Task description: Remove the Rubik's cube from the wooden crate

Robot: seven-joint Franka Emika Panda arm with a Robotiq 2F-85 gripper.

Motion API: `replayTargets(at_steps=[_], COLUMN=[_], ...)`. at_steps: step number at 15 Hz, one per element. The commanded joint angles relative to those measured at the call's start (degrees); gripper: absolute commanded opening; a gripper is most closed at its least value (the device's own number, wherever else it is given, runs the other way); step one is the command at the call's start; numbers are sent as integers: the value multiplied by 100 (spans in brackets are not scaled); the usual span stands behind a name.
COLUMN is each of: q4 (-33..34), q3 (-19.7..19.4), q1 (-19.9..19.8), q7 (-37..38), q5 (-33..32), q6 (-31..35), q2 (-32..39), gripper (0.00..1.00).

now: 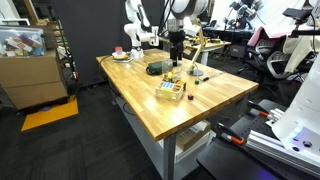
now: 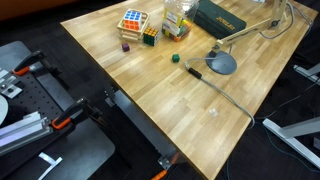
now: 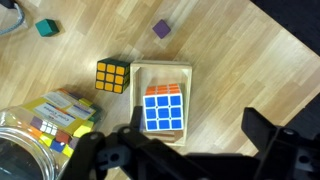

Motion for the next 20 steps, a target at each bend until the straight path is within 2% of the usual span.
replayTargets(at_steps=[1, 7, 8, 15, 20], q4=[497, 1340, 1104, 1145, 1501], q3=[92, 334, 231, 179, 121], q1=[-190, -553, -433, -388, -368], q7=[-252, -708, -450, -304, -147], q5=[114, 855, 594, 476, 208], q6=[141, -32, 149, 257, 77], q2=[694, 1712, 1573, 1672, 2204], gripper=[100, 100, 100, 100, 100])
